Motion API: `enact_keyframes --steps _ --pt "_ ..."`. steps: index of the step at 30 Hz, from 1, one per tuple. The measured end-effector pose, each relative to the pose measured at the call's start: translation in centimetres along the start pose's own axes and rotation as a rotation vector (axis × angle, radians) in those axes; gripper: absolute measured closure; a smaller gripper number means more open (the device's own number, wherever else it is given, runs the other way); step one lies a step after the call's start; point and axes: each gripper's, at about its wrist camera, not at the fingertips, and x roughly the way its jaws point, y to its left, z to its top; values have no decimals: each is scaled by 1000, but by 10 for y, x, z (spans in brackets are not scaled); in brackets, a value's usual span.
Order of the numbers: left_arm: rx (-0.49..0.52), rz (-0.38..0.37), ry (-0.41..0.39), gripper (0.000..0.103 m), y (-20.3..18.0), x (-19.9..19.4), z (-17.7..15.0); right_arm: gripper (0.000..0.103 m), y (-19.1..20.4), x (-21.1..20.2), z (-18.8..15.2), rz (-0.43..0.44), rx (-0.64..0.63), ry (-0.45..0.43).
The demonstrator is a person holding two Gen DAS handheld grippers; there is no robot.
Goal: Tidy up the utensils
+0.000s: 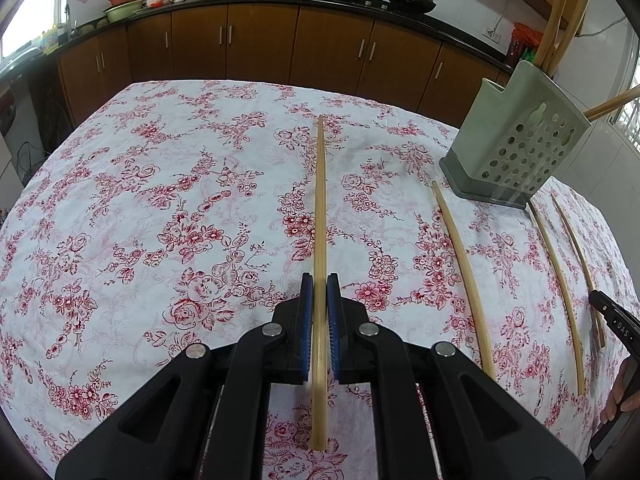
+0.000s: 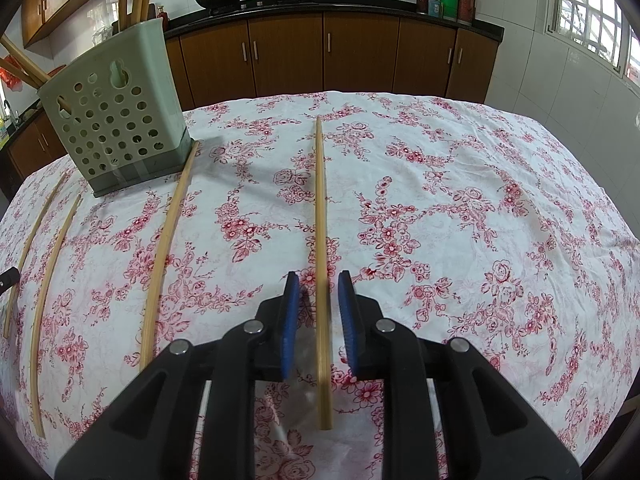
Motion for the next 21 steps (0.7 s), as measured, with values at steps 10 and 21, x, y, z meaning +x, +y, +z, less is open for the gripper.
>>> enact_keyframes --steps 10,21 --pt "0 0 0 94 0 0 0 76 0 1 0 0 3 1" --pt "3 -3 0 94 0 -1 -1 75 -2 -1 -1 11 13 1"
